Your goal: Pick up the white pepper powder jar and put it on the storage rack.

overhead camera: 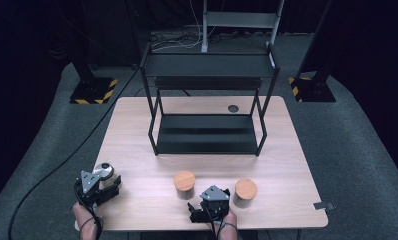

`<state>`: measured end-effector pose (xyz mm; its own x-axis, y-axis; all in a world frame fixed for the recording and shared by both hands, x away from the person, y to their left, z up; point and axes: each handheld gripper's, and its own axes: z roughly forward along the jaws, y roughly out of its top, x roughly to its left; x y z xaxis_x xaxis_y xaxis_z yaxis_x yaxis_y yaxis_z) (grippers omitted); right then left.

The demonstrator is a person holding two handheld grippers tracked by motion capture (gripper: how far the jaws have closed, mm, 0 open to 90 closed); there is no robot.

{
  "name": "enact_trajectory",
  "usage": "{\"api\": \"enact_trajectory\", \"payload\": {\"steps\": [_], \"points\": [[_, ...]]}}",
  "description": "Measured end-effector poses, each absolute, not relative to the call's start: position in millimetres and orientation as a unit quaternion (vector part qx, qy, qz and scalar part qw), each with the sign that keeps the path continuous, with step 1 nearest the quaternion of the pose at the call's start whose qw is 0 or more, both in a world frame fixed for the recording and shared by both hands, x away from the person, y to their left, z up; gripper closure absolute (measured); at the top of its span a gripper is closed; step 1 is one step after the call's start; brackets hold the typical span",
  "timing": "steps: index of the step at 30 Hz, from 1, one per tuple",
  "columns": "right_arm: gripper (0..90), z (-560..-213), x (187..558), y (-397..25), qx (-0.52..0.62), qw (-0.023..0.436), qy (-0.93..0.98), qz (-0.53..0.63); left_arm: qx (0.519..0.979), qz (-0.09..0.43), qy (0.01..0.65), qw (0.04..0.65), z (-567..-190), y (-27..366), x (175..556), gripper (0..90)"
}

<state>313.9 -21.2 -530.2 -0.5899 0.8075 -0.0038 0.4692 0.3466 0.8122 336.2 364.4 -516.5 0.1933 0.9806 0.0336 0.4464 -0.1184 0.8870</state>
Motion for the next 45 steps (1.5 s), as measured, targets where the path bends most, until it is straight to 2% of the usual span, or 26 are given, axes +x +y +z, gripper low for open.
{"api": "enact_trajectory", "payload": {"steps": [11,45], "points": [[2.0,-530.2,313.3,-20.9,0.401,0.211,0.794,0.406,0.664,0.350,0.526,0.400,-524.0,365.1,333.1,27.9],[2.3,-530.2,313.1,-21.0,0.401,0.212,0.793,0.406,0.672,0.349,0.503,0.417,-524.0,367.4,331.3,30.2]]}}
